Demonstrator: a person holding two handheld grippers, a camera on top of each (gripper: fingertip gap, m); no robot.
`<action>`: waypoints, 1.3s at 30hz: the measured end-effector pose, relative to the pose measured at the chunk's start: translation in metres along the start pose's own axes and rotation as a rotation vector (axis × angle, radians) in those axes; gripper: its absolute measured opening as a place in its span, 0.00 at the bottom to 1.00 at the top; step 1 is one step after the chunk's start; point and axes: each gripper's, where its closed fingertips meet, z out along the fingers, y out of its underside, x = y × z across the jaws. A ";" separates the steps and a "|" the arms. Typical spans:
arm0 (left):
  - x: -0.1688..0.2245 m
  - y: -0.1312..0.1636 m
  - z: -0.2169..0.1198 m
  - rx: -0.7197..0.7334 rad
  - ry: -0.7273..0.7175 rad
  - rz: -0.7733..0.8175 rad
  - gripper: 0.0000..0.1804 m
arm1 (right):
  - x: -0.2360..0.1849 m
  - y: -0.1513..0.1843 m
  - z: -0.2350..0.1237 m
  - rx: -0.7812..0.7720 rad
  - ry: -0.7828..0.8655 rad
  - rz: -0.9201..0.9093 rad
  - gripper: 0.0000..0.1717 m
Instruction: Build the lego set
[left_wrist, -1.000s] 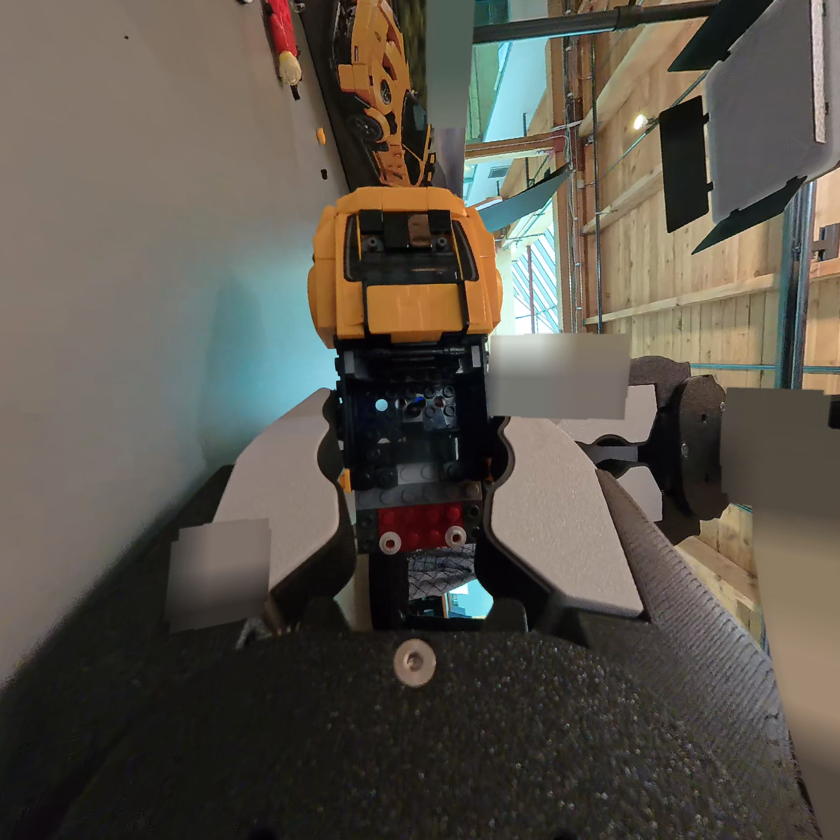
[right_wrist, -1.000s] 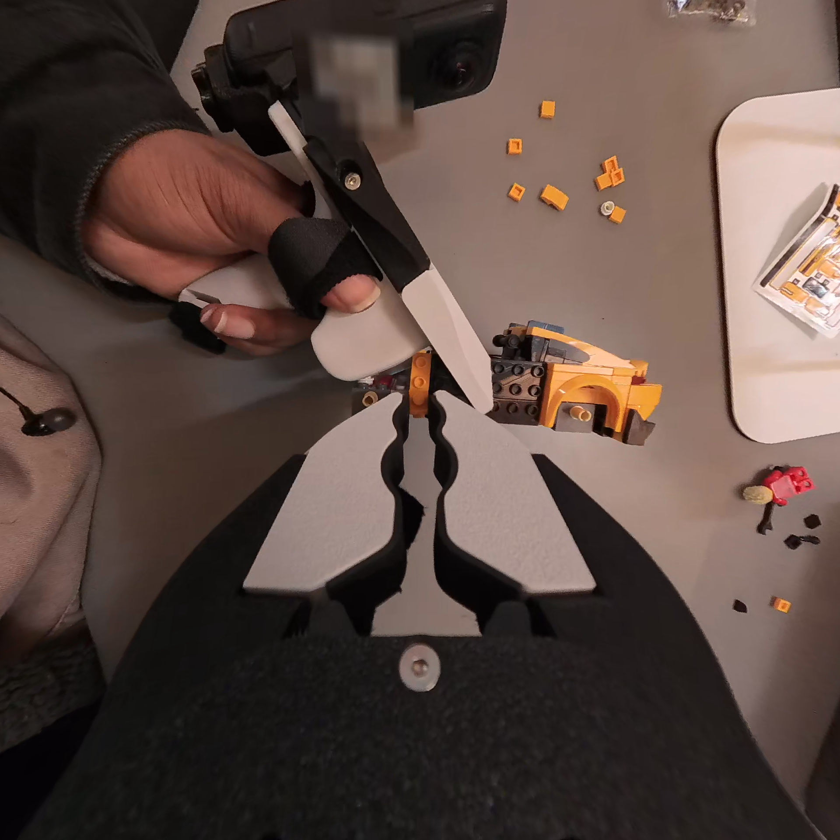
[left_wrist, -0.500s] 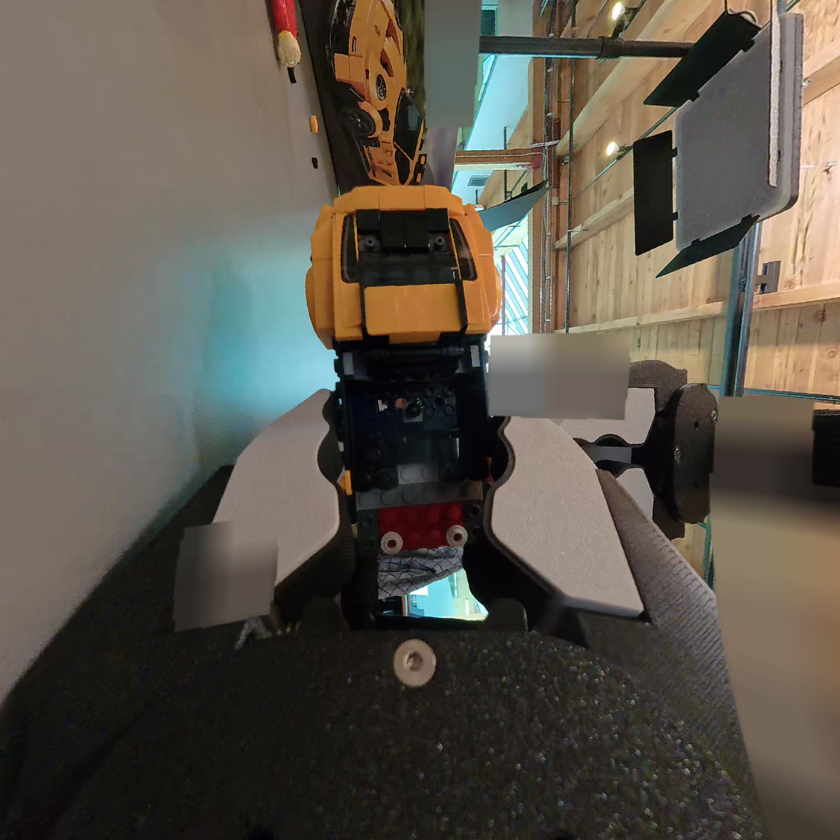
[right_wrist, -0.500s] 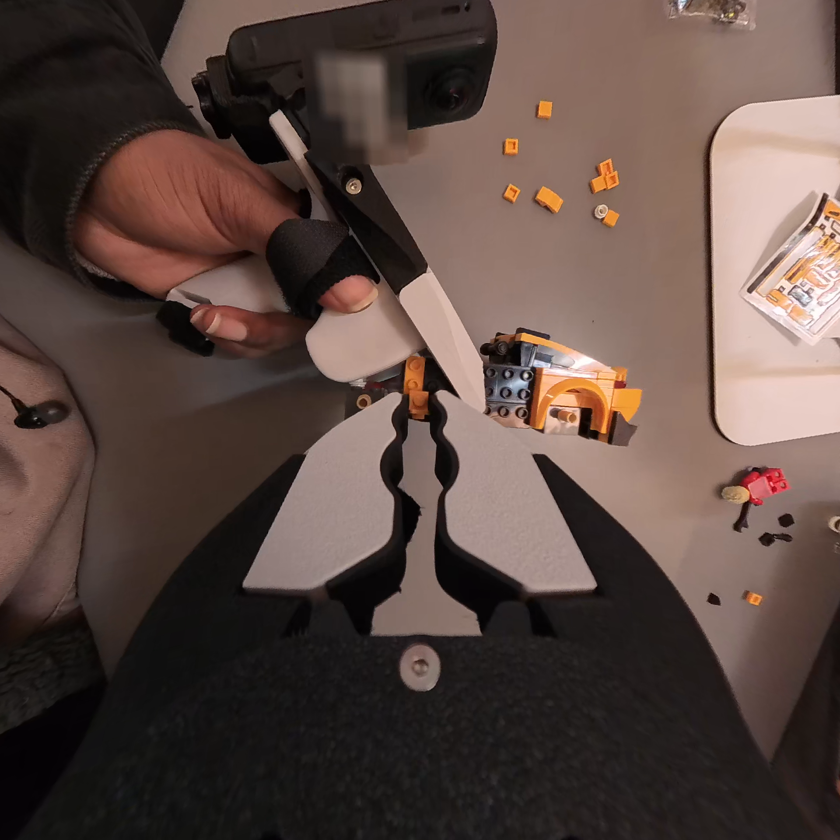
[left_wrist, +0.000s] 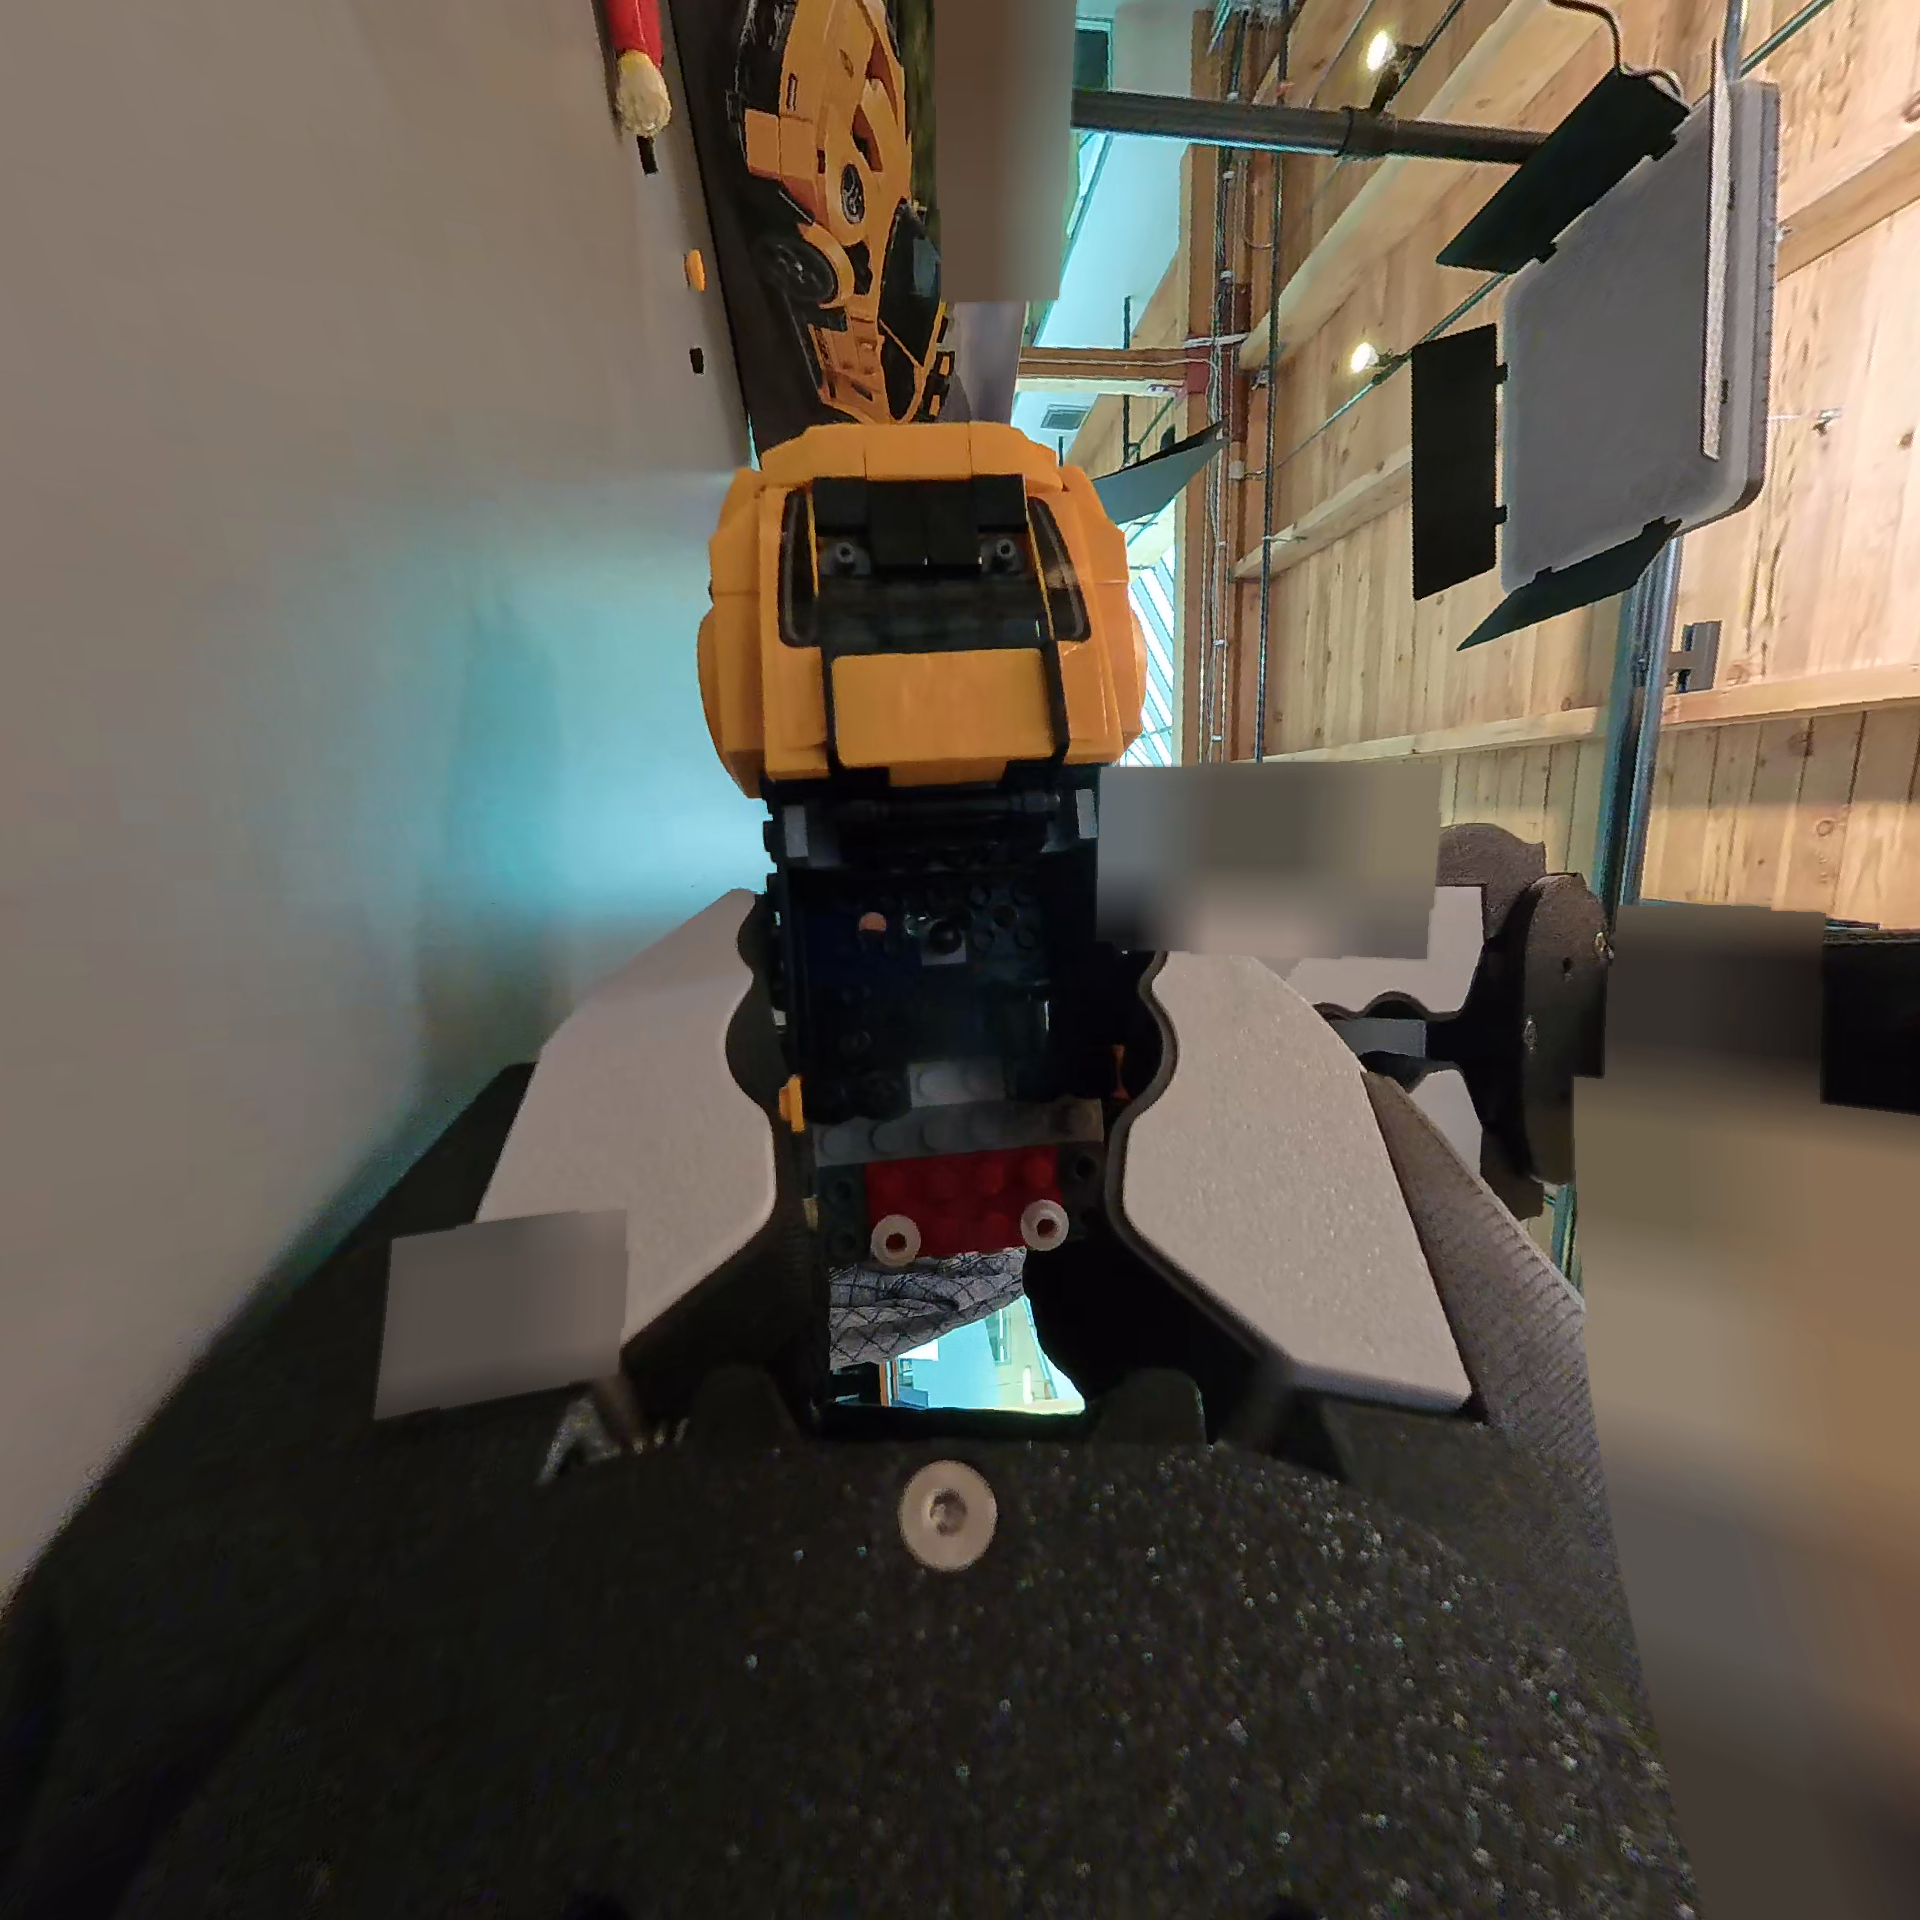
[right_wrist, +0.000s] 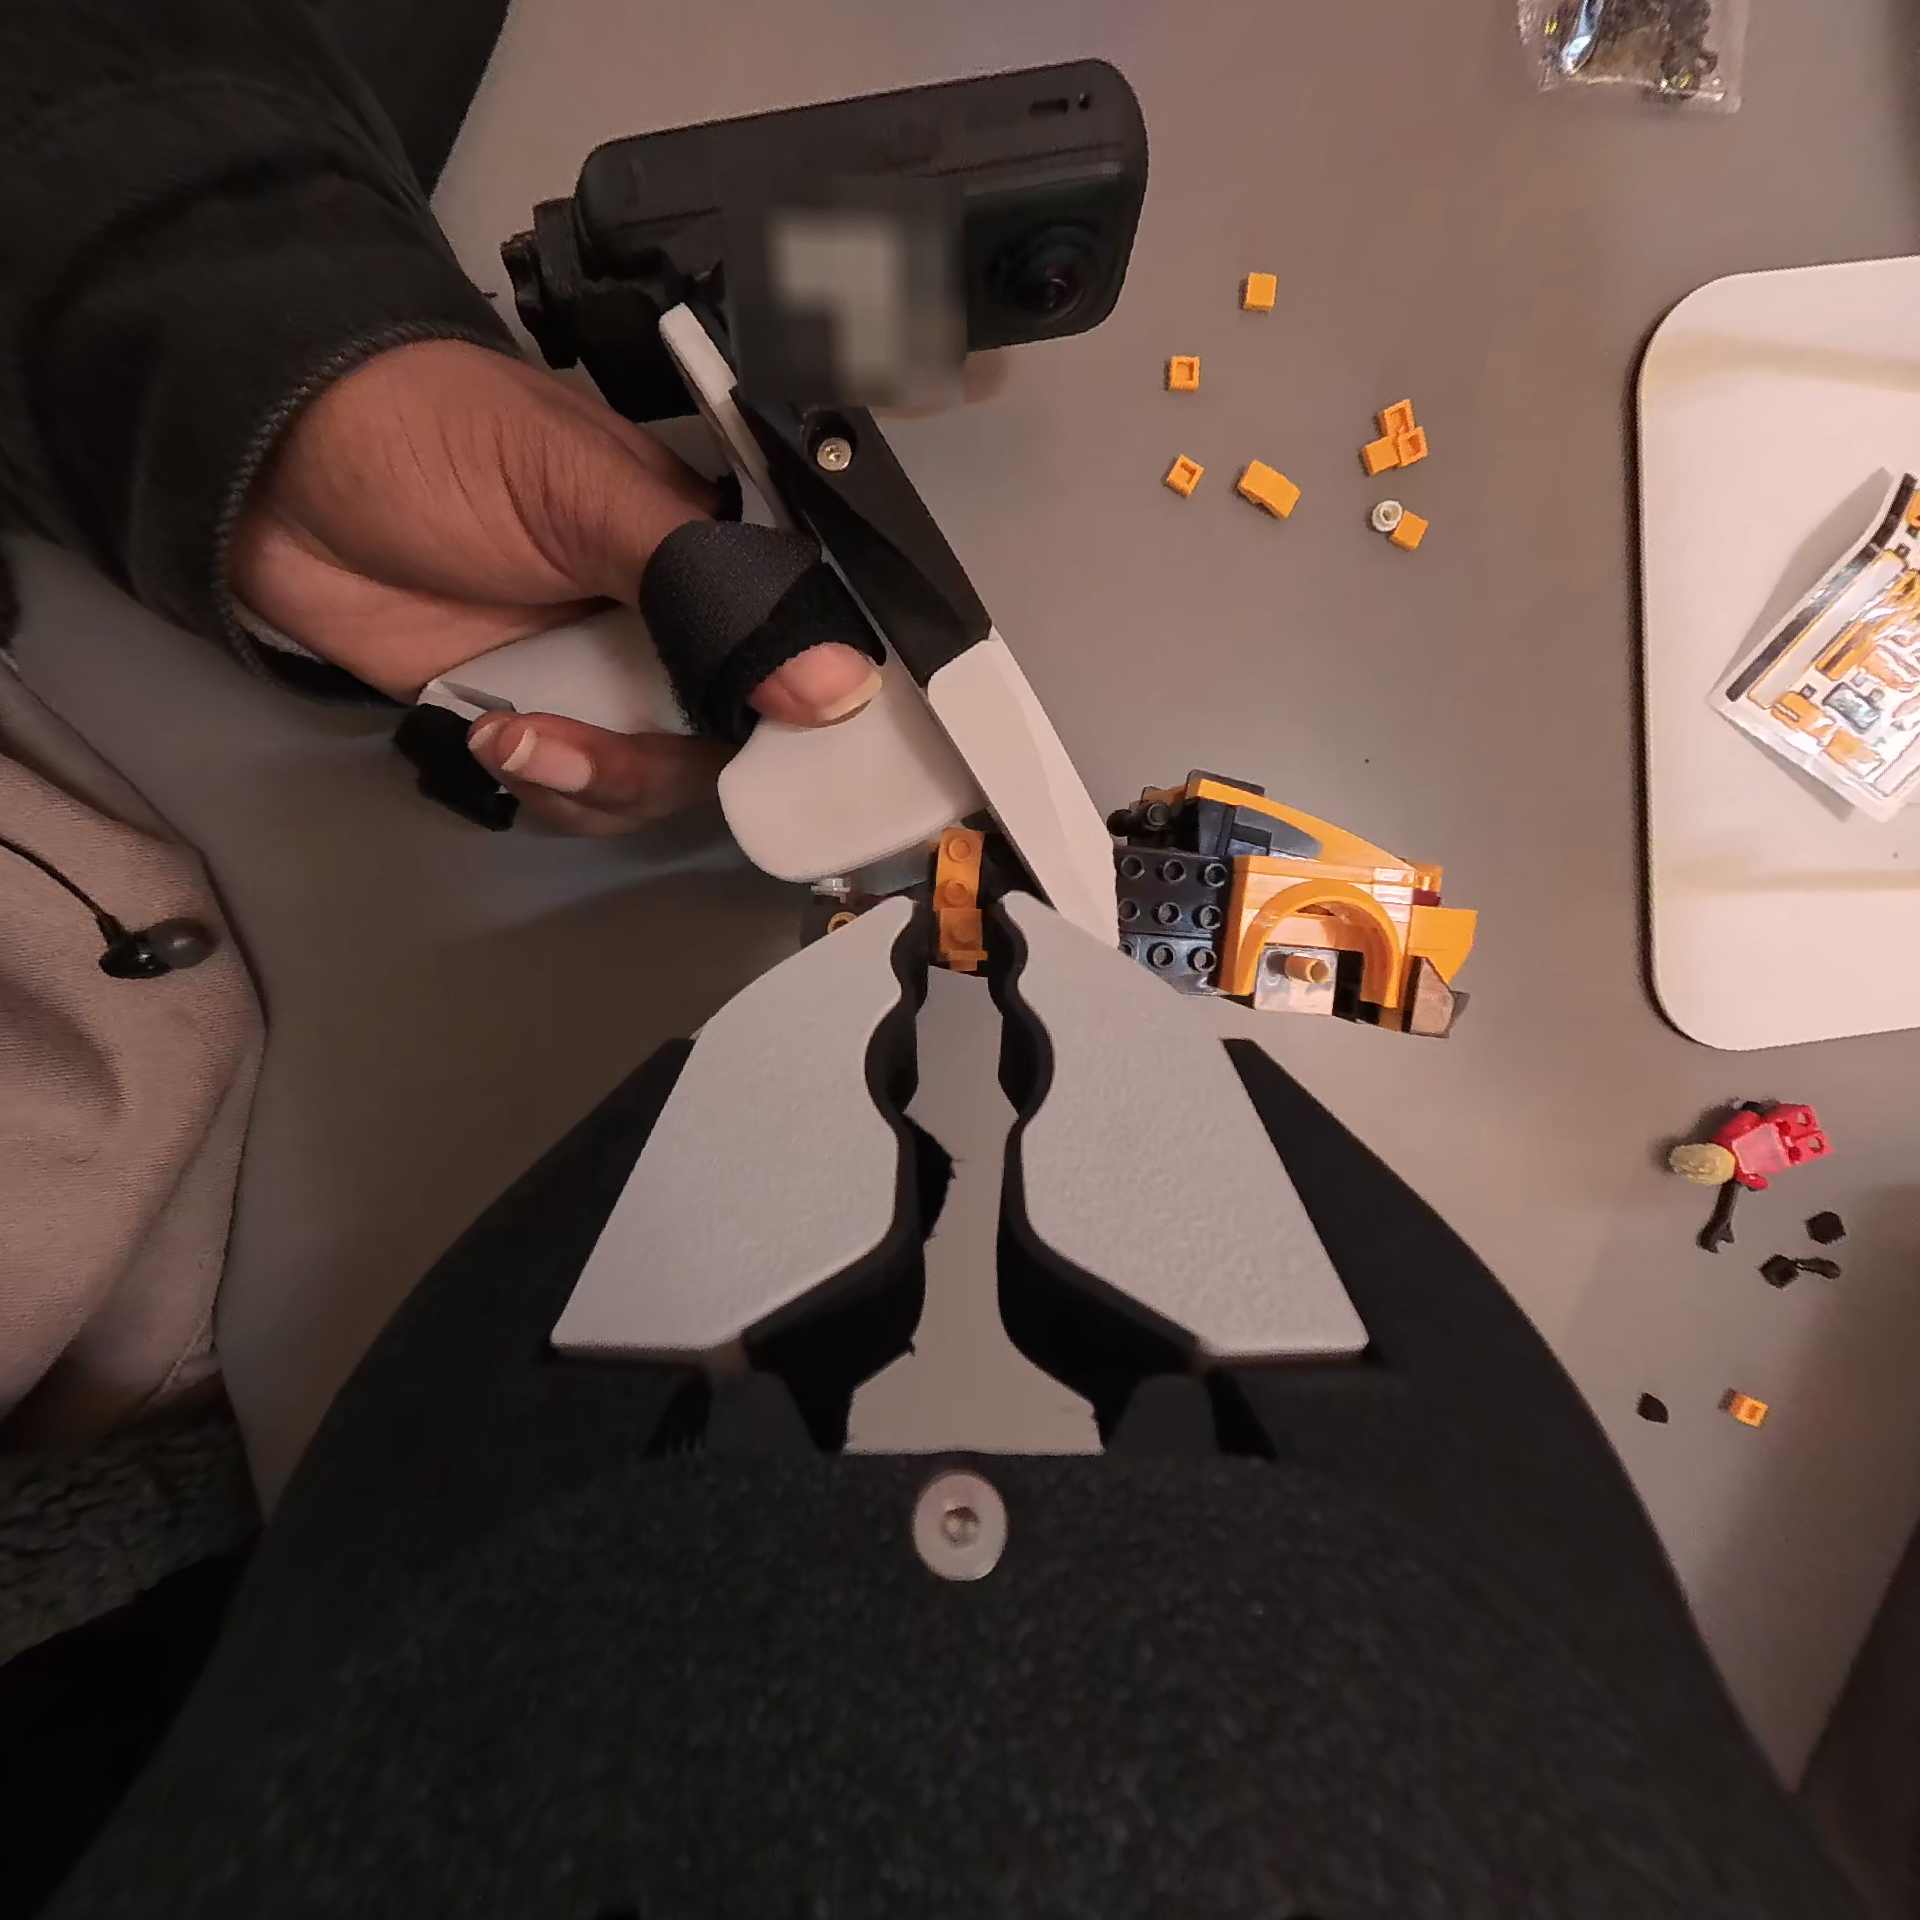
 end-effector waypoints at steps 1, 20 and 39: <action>0.000 0.000 0.000 -0.001 0.001 -0.001 0.36 | 0.000 -0.001 -0.001 0.008 -0.003 0.003 0.06; -0.003 -0.001 -0.001 0.001 -0.024 0.026 0.35 | -0.001 0.005 0.001 -0.016 -0.131 0.087 0.03; -0.003 -0.004 -0.002 0.019 -0.044 0.089 0.35 | 0.001 0.005 0.006 -0.045 0.021 0.051 0.02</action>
